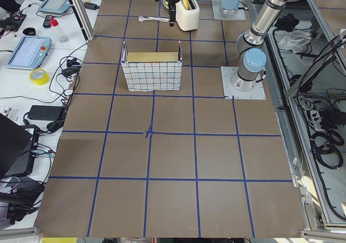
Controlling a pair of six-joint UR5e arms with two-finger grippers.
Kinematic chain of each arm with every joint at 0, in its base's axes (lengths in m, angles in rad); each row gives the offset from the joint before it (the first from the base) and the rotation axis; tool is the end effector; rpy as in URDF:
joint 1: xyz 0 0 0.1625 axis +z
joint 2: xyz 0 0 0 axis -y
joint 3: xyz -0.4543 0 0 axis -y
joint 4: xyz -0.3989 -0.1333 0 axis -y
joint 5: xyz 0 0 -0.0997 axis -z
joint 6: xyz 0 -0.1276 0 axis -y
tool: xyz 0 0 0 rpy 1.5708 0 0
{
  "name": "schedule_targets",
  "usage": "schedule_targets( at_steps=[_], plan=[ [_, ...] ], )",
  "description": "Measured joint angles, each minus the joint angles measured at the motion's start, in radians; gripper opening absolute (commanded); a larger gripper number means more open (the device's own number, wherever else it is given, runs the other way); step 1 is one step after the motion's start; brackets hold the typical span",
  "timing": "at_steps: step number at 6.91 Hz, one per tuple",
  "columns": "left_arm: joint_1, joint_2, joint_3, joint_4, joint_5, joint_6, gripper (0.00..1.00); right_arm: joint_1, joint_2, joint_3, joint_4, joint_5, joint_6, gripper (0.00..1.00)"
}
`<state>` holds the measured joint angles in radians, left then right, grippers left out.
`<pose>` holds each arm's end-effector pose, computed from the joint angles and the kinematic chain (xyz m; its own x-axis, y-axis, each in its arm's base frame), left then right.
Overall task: Press toaster with right arm
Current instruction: 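Release the lever and lift the right gripper off the toaster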
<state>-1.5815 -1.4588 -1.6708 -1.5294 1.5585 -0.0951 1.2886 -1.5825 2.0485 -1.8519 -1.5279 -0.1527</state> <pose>-0.1397 -0.4530 0.4966 -0.9964 -0.0835 0.0173 -0.0843 0.9951 -0.0520 0.0148 -0.4474 0.2939 -0.9879 0.1389 -0.0696 0.1249 0.9766 0.1753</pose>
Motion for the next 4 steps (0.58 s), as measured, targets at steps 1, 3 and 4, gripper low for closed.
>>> schedule_targets(
  at_steps=[1,3,4],
  plan=[
    [0.000,0.000,0.000,0.000,0.000,0.000,1.00,0.000,-0.004,-0.029,0.016,-0.002,0.002,1.00],
    [0.000,0.000,0.000,0.000,0.000,0.000,1.00,0.001,-0.013,-0.110,0.087,-0.001,0.009,1.00],
    [0.000,0.000,0.000,0.000,0.000,0.000,1.00,0.004,-0.020,-0.166,0.120,0.000,0.015,1.00]
  ],
)
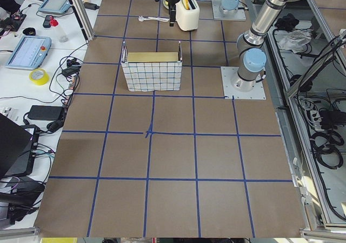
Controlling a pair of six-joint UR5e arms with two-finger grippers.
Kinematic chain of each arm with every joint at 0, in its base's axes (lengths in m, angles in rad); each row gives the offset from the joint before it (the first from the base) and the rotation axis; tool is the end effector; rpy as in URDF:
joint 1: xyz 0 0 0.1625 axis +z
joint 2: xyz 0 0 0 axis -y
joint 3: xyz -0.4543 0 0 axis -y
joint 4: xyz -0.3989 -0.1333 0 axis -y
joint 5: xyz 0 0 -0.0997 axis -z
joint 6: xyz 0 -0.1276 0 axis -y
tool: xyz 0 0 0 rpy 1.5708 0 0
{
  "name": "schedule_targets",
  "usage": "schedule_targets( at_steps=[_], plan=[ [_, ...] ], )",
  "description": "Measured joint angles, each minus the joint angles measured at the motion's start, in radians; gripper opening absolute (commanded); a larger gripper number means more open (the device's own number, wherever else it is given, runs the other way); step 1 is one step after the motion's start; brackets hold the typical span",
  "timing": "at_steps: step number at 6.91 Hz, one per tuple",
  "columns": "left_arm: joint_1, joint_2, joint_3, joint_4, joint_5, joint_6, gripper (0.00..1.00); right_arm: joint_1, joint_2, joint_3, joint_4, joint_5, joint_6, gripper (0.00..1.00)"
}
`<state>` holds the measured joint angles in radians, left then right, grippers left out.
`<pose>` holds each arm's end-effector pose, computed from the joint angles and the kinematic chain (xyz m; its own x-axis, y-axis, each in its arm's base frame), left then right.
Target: Press toaster with right arm
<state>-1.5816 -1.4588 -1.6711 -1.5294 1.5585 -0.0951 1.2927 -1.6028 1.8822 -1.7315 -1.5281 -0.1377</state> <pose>-0.1398 -0.4529 0.4965 -0.9964 -0.0834 0.0173 -0.0842 0.9951 -0.0517 0.0091 -0.4735 0.3682 -0.9877 0.1454 -0.0582 0.1383 0.9841 0.1115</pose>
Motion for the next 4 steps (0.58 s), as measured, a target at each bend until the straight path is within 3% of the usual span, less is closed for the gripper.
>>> schedule_targets(
  at_steps=[4],
  plan=[
    [0.000,0.000,0.000,0.000,0.000,0.000,1.00,0.040,-0.028,-0.145,0.037,0.000,0.079,1.00]
  ],
)
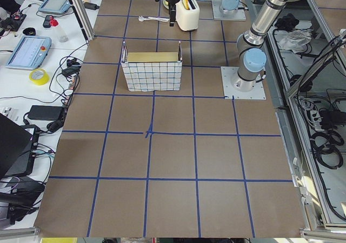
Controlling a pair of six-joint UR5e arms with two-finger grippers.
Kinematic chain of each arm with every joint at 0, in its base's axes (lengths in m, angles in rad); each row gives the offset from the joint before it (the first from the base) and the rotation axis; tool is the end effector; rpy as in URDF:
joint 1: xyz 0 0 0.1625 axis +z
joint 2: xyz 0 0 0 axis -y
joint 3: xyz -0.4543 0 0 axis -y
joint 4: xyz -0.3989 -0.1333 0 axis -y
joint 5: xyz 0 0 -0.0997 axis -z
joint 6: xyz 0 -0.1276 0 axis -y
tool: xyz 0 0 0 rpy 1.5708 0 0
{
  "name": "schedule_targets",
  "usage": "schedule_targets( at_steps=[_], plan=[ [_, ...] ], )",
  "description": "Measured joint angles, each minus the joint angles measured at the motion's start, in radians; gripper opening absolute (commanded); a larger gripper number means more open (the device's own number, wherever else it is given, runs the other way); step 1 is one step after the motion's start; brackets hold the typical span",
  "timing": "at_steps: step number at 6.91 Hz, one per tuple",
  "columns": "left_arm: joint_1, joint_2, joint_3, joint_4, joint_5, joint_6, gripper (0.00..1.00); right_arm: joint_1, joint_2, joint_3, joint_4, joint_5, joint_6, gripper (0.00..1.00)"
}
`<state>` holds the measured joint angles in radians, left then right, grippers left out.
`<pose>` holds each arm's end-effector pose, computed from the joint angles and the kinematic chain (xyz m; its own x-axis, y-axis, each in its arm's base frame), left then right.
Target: Press toaster with right arm
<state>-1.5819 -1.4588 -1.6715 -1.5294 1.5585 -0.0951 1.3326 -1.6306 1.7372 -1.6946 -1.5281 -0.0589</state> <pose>-0.1399 -0.4529 0.4963 -0.9964 -0.0831 0.0172 -0.0839 0.9952 -0.0513 0.0236 -0.4908 0.4478 -0.9833 0.1774 -0.0416 0.1783 0.9838 -0.0197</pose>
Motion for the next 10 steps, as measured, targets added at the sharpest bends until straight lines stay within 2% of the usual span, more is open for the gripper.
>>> schedule_targets(
  at_steps=[5,7,10],
  plan=[
    [0.000,0.000,0.000,0.000,0.000,0.000,1.00,0.157,-0.003,-0.012,0.001,-0.003,0.148,1.00],
    [0.000,0.000,0.001,0.000,-0.001,0.000,1.00,0.181,-0.020,-0.019,0.018,-0.010,0.162,1.00],
    [0.000,0.000,0.000,0.000,0.000,0.000,1.00,0.197,-0.037,-0.061,0.102,-0.019,0.179,1.00]
  ],
)
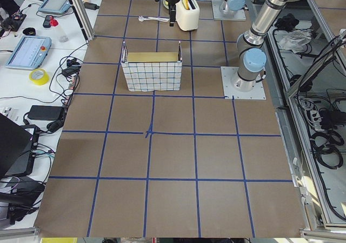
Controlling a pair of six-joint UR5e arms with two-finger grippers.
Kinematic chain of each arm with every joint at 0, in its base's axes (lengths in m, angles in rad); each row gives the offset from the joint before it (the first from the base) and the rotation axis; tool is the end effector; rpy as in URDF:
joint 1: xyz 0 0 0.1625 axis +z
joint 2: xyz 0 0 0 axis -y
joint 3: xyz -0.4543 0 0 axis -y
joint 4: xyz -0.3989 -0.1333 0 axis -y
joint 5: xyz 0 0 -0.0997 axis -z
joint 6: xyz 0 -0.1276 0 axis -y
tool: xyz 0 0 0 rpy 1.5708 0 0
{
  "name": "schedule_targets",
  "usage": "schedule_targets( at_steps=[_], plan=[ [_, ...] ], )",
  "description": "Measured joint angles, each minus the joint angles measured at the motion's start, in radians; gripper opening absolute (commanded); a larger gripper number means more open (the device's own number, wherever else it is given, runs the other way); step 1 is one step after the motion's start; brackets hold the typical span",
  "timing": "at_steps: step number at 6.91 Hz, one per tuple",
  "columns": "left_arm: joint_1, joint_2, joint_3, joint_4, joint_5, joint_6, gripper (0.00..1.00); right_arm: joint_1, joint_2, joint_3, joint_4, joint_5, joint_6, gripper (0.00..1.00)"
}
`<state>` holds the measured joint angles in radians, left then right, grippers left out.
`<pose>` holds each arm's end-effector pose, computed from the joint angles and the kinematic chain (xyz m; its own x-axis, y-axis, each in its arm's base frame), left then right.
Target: Press toaster with right arm
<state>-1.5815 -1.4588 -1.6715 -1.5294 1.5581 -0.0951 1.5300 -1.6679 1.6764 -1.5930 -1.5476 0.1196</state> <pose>-0.1398 -0.4529 0.4963 -0.9964 -0.0835 0.0176 -0.0843 0.9951 -0.0512 0.1175 -0.4615 0.4851 -0.9869 0.1594 -0.0247 0.1597 0.9871 -0.0108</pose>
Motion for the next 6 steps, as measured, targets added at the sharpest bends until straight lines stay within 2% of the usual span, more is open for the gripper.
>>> schedule_targets(
  at_steps=[6],
  plan=[
    [0.000,0.000,0.000,0.000,0.000,0.000,1.00,0.056,0.008,-0.006,0.016,0.001,0.033,1.00]
  ],
)
